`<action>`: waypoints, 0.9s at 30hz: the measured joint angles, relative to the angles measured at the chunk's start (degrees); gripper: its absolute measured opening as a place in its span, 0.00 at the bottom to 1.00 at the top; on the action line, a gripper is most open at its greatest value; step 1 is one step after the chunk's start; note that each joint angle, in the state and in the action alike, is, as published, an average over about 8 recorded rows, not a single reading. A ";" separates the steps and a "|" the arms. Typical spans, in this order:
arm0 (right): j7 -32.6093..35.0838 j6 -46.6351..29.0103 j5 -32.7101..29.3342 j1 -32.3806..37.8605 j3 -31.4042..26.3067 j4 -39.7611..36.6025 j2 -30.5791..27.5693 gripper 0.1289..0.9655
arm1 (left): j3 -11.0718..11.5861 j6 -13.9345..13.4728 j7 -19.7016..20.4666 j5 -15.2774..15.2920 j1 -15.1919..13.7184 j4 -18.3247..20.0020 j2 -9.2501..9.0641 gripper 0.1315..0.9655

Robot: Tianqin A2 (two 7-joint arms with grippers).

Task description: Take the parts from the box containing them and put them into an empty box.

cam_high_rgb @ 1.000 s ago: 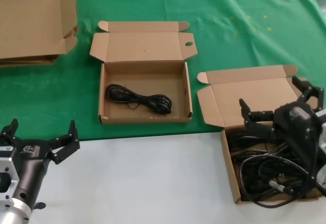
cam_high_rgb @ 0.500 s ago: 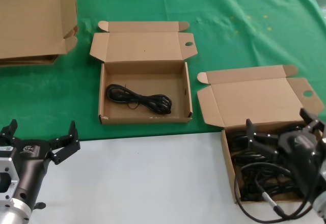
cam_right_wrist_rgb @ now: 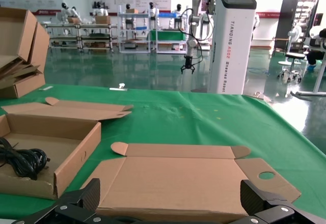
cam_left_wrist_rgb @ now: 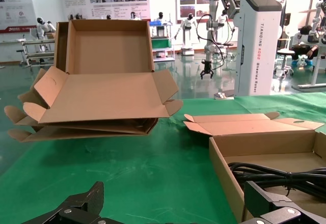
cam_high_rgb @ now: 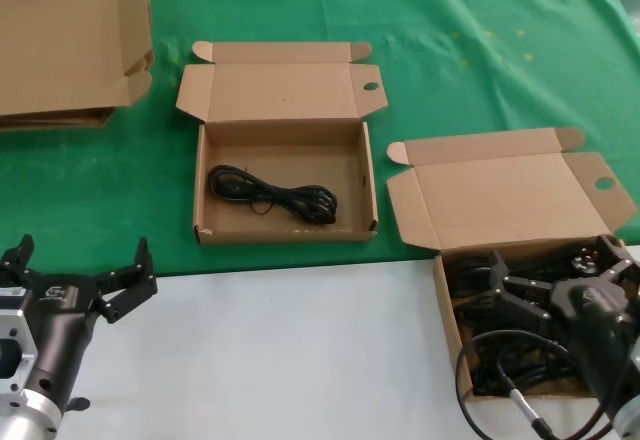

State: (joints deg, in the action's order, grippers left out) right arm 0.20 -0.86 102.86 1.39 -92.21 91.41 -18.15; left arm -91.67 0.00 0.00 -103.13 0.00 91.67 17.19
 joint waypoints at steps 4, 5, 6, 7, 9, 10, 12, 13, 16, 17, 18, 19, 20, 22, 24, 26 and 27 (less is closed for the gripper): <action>0.00 0.00 0.00 0.00 0.00 0.00 0.00 1.00 | 0.00 0.00 0.00 -0.01 0.00 0.00 0.00 1.00; 0.00 0.00 0.00 0.00 0.00 0.00 0.00 1.00 | 0.00 0.00 0.00 -0.01 0.00 0.00 0.00 1.00; 0.00 0.00 0.00 0.00 0.00 0.00 0.00 1.00 | 0.00 0.00 0.00 -0.01 0.00 0.00 0.00 1.00; 0.00 0.00 0.00 0.00 0.00 0.00 0.00 1.00 | 0.00 0.00 0.00 -0.01 0.00 0.00 0.00 1.00; 0.00 0.00 0.00 0.00 0.00 0.00 0.00 1.00 | 0.00 0.00 0.00 -0.01 0.00 0.00 0.00 1.00; 0.00 0.00 0.00 0.00 0.00 0.00 0.00 1.00 | 0.00 0.00 0.00 -0.01 0.00 0.00 0.00 1.00; 0.00 0.00 0.00 0.00 0.00 0.00 0.00 1.00 | 0.00 0.00 0.00 -0.01 0.00 0.00 0.00 1.00; 0.00 0.00 0.00 0.00 0.00 0.00 0.00 1.00 | 0.00 0.00 0.00 -0.01 0.00 0.00 0.00 1.00; 0.00 0.00 0.00 0.00 0.00 0.00 0.00 1.00 | 0.00 0.00 0.00 -0.01 0.00 0.00 0.00 1.00; 0.00 0.00 0.00 0.00 0.00 0.00 0.00 1.00 | 0.00 0.00 0.00 -0.01 0.00 0.00 0.00 1.00; 0.00 0.00 0.00 0.00 0.00 0.00 0.00 1.00 | 0.00 0.00 0.00 -0.01 0.00 0.00 0.00 1.00; 0.00 0.00 0.00 0.00 0.00 0.00 0.00 1.00 | 0.00 0.00 0.00 -0.01 0.00 0.00 0.00 1.00; 0.00 0.00 0.00 0.00 0.00 0.00 0.00 1.00 | 0.00 0.00 0.00 -0.01 0.00 0.00 0.00 1.00; 0.00 0.00 0.00 0.00 0.00 0.00 0.00 1.00 | 0.00 0.00 0.00 -0.01 0.00 0.00 0.00 1.00; 0.00 0.00 0.00 0.00 0.00 0.00 0.00 1.00 | 0.00 0.00 0.00 -0.01 0.00 0.00 0.00 1.00; 0.00 0.00 0.00 0.00 0.00 0.00 0.00 1.00 | 0.00 0.00 -0.01 -0.01 0.00 0.00 0.00 1.00; 0.00 0.00 0.00 0.00 0.00 0.00 0.00 1.00 | 0.00 0.00 -0.01 -0.01 0.00 0.00 0.00 1.00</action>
State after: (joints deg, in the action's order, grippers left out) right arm 0.20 -0.86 102.86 1.39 -92.21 91.41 -18.15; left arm -91.67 0.00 0.00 -103.13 0.00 91.67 17.19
